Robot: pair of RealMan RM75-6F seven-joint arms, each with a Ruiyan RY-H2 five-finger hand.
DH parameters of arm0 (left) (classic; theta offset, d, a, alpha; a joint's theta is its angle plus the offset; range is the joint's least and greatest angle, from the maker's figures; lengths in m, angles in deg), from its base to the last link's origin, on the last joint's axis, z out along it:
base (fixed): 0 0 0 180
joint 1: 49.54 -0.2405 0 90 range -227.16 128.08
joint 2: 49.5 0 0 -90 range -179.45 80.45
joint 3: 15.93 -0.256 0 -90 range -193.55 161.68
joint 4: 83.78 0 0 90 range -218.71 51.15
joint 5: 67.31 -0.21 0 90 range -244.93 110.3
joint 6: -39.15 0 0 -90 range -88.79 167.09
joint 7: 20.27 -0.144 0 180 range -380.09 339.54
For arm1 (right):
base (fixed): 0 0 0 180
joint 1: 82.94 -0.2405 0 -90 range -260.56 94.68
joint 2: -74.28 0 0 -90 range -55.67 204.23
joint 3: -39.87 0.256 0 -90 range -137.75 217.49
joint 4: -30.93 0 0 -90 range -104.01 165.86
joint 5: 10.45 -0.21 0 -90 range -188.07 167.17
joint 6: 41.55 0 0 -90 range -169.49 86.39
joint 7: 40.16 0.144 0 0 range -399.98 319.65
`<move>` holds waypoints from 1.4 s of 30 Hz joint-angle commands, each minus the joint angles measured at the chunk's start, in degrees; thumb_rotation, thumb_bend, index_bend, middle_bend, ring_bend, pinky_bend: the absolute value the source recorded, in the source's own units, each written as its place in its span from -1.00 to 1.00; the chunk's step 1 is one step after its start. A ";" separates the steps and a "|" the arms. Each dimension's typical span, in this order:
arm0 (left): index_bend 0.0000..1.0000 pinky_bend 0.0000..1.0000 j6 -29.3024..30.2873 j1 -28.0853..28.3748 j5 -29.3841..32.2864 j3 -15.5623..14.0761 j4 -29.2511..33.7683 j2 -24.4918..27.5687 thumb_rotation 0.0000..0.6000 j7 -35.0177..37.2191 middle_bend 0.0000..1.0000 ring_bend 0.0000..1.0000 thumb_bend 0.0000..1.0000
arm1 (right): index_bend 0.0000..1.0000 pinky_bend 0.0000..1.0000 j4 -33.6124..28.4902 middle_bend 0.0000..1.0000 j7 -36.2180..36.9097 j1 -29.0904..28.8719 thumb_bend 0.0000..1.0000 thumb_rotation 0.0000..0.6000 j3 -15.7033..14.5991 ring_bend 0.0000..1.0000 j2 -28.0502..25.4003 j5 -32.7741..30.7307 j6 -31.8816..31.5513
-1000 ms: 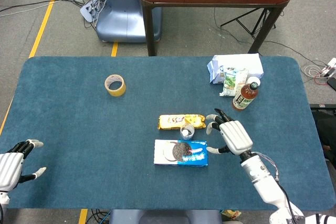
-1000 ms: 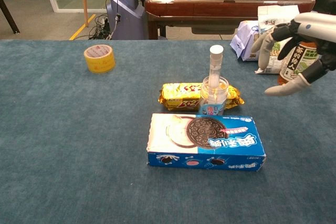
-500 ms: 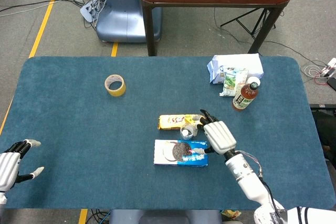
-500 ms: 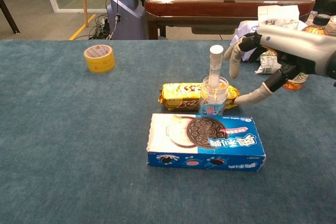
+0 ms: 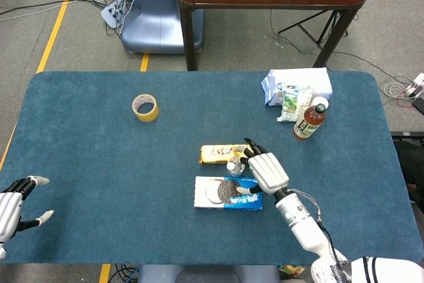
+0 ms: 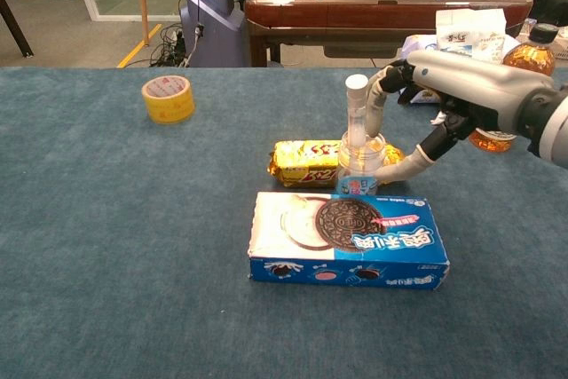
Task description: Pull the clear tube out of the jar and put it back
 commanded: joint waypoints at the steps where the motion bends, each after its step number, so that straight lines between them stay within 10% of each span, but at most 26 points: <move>1: -0.38 -0.08 0.09 -0.02 -0.09 0.01 0.06 0.06 1.00 0.09 -0.39 -0.47 -0.67 | 0.01 -0.67 0.28 -0.60 -0.19 -0.32 -0.77 1.00 -0.10 -0.93 0.30 -0.12 -0.01; 42: -0.38 -0.08 -0.84 0.27 -1.11 -0.65 0.70 0.47 1.00 0.27 -0.37 -0.46 -0.67 | -0.06 -0.70 0.62 -0.62 4.80 1.65 -0.77 1.00 0.36 -0.94 -2.17 4.64 -7.67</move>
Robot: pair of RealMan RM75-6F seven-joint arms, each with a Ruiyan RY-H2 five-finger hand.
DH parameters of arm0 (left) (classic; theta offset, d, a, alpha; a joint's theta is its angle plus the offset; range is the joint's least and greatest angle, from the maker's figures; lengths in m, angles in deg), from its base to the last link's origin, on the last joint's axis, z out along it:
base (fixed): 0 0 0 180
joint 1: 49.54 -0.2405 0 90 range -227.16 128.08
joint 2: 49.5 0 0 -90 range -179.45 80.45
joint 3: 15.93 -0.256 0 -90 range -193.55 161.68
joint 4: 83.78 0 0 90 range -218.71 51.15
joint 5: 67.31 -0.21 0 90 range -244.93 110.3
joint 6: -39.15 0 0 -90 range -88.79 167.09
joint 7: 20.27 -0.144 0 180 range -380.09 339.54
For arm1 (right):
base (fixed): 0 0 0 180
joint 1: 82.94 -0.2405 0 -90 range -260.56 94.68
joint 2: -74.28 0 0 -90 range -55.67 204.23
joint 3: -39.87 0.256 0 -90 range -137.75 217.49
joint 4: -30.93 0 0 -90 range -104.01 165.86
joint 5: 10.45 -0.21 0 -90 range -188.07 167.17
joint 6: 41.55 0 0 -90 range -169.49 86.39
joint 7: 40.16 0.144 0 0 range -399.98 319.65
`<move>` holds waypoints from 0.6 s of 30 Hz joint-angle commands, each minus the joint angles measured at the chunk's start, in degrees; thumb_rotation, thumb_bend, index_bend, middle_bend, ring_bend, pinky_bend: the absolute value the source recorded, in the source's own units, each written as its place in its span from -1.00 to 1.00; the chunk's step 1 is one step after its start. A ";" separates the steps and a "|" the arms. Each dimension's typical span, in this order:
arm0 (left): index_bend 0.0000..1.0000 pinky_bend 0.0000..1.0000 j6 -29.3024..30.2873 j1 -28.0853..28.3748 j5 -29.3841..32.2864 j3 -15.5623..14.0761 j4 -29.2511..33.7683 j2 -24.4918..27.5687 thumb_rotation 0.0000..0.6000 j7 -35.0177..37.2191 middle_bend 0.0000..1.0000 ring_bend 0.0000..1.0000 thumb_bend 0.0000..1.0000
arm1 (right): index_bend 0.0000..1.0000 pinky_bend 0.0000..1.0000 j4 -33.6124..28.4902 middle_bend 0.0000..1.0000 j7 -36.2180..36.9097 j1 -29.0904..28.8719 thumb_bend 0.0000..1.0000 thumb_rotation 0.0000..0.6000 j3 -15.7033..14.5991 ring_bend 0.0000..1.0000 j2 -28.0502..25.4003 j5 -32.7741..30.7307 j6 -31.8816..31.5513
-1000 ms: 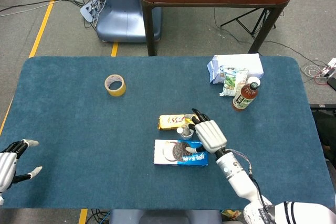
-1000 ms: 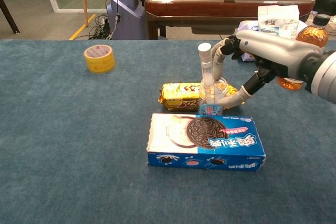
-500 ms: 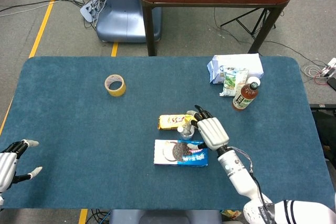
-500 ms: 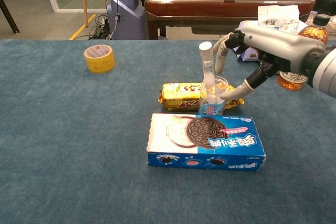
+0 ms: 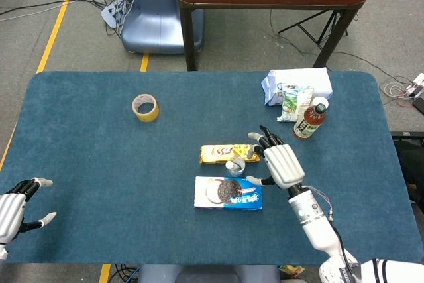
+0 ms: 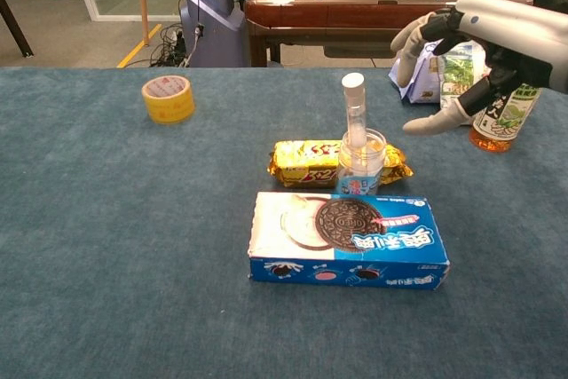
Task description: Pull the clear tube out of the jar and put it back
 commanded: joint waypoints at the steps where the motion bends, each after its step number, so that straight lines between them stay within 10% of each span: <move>1: -0.38 -0.08 -0.16 0.07 0.00 -0.06 0.04 -0.02 1.00 -0.07 -0.37 -0.46 -0.67 | -0.06 -0.70 1.55 -0.62 0.74 -0.40 -0.77 1.00 0.53 -0.94 1.24 0.16 0.26; 18: -0.38 -0.08 0.25 -0.07 -0.25 -0.09 -0.08 0.47 1.00 1.72 -0.37 -0.46 -0.67 | -0.06 -0.70 7.55 -0.62 0.48 -3.57 -0.64 1.00 1.22 -0.94 8.38 -0.75 3.13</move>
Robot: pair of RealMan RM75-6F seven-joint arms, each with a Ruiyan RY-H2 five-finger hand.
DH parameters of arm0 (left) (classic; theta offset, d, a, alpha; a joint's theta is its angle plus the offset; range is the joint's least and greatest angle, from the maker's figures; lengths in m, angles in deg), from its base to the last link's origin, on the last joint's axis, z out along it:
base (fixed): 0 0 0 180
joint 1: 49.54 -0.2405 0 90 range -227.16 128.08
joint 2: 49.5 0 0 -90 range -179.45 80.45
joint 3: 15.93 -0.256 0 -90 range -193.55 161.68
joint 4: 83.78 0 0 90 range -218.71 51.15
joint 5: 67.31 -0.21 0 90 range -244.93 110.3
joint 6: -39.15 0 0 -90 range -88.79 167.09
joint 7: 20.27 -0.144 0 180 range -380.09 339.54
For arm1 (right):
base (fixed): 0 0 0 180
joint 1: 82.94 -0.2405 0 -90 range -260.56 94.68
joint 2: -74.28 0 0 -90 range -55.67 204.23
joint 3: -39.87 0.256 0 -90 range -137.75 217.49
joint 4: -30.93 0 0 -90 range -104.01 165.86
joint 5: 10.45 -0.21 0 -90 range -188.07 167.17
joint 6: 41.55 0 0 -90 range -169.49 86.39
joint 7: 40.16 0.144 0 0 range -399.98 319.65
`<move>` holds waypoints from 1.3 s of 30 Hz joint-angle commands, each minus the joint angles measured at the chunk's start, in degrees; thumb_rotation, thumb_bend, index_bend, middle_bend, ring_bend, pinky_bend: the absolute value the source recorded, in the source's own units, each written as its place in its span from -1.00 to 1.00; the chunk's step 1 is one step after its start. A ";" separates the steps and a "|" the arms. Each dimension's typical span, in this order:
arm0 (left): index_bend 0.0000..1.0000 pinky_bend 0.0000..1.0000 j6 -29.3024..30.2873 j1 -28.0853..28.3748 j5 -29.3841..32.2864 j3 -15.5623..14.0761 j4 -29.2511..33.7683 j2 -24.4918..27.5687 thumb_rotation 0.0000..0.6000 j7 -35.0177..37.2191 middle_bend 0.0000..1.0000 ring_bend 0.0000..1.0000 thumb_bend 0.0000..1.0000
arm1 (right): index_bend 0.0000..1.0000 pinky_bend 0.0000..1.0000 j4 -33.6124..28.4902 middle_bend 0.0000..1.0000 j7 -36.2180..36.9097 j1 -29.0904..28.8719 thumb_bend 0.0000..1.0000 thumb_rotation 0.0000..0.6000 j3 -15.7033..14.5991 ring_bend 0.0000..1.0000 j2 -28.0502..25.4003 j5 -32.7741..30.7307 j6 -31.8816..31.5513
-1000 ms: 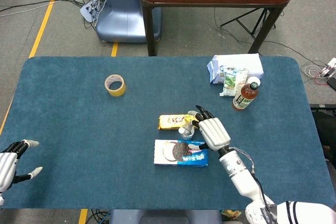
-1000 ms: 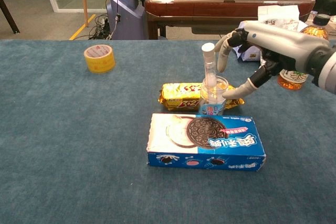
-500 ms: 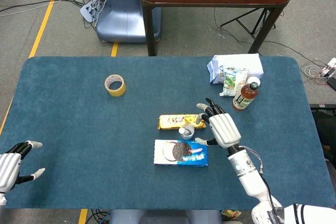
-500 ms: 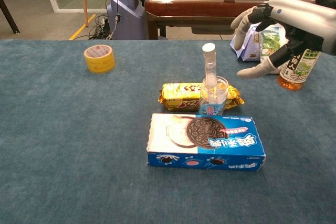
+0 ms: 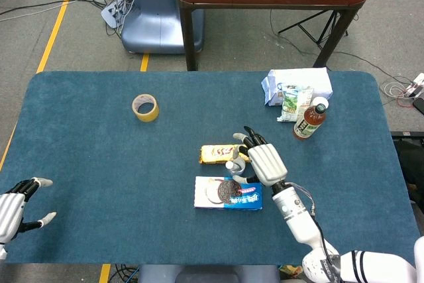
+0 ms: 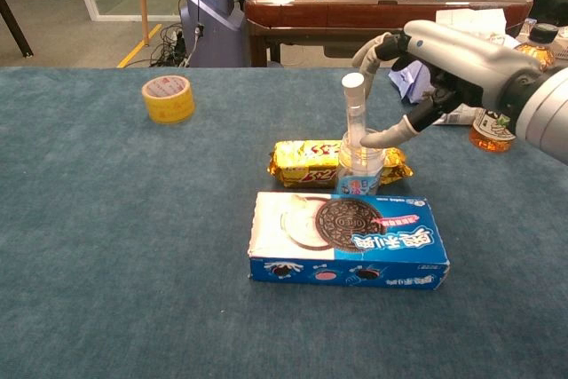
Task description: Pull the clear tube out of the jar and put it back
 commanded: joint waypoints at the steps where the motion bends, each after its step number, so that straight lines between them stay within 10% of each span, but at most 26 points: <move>1: -0.38 -0.08 0.15 -0.06 -0.07 -0.02 0.02 0.08 1.00 0.21 -0.37 -0.46 -0.67 | -0.06 -0.70 0.67 -0.62 -0.01 -0.33 -0.60 1.00 0.00 -0.94 0.74 -0.10 0.31; 39: -0.38 -0.08 0.05 -0.13 0.03 -0.07 0.20 0.67 1.00 1.40 -0.37 -0.46 -0.67 | 0.12 -0.70 2.76 -0.52 2.37 0.12 -0.15 1.00 -0.41 -0.94 2.00 0.95 0.06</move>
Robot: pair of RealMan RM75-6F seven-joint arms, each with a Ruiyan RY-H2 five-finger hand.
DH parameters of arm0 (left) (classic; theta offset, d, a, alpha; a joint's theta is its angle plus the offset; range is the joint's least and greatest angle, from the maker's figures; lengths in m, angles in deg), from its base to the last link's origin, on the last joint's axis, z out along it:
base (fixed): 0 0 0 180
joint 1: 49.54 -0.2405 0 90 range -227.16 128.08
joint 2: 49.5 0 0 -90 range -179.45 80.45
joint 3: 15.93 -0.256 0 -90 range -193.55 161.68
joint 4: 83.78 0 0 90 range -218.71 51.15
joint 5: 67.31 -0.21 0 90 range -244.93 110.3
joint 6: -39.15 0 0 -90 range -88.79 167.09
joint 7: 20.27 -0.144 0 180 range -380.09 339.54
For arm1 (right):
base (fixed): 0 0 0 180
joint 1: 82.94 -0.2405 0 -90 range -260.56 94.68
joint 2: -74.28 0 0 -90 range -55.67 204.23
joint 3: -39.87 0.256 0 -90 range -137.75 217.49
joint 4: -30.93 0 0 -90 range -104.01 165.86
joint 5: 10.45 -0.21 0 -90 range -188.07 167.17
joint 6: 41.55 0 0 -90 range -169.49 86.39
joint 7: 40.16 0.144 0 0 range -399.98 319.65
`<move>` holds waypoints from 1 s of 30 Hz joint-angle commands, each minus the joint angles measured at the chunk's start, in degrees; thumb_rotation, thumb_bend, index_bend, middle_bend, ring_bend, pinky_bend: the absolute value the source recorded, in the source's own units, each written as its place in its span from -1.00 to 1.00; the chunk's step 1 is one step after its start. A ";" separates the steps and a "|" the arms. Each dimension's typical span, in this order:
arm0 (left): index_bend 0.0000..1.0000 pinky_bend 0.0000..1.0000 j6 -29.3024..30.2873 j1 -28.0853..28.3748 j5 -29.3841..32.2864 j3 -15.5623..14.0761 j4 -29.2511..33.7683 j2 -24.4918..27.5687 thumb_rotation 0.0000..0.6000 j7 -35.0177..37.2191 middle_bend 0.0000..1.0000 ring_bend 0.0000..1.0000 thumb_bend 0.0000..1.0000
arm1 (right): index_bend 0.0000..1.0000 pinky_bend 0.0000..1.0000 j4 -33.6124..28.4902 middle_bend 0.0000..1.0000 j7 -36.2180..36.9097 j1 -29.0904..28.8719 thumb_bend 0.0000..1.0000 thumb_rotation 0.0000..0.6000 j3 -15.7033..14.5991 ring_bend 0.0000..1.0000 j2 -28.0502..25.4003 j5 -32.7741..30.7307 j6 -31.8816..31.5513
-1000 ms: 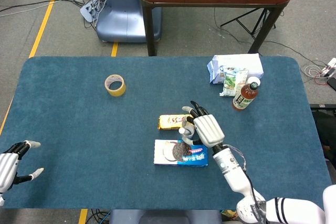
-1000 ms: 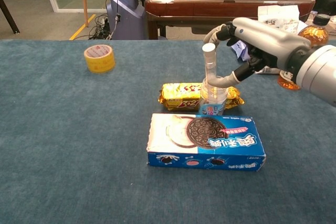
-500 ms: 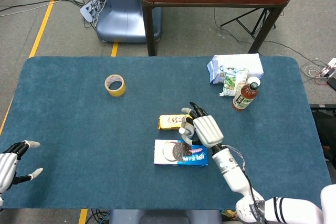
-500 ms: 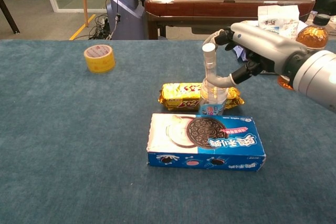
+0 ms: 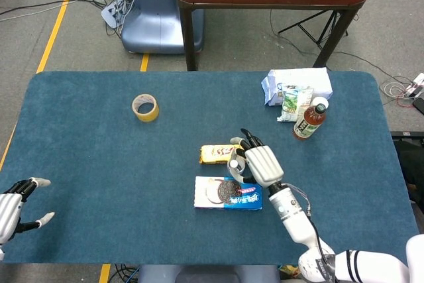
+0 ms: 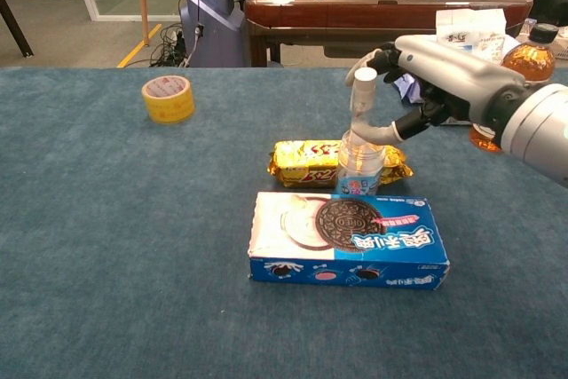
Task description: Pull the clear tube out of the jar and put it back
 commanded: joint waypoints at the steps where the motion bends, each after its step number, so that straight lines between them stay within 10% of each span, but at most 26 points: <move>1: -0.38 -0.08 -0.06 0.03 0.03 0.00 0.03 0.02 1.00 -0.01 -0.37 -0.46 -0.67 | 0.13 -0.70 0.06 -0.52 0.24 0.15 -0.14 1.00 -0.05 -0.94 -0.03 0.30 -0.23; 30: -0.38 -0.08 -1.72 0.69 0.12 -0.46 0.35 -0.80 1.00 -2.65 -0.37 -0.46 -0.67 | 0.26 -0.69 -17.17 -0.25 14.36 7.57 -0.11 1.00 -0.25 -0.73 -17.01 13.89 -10.12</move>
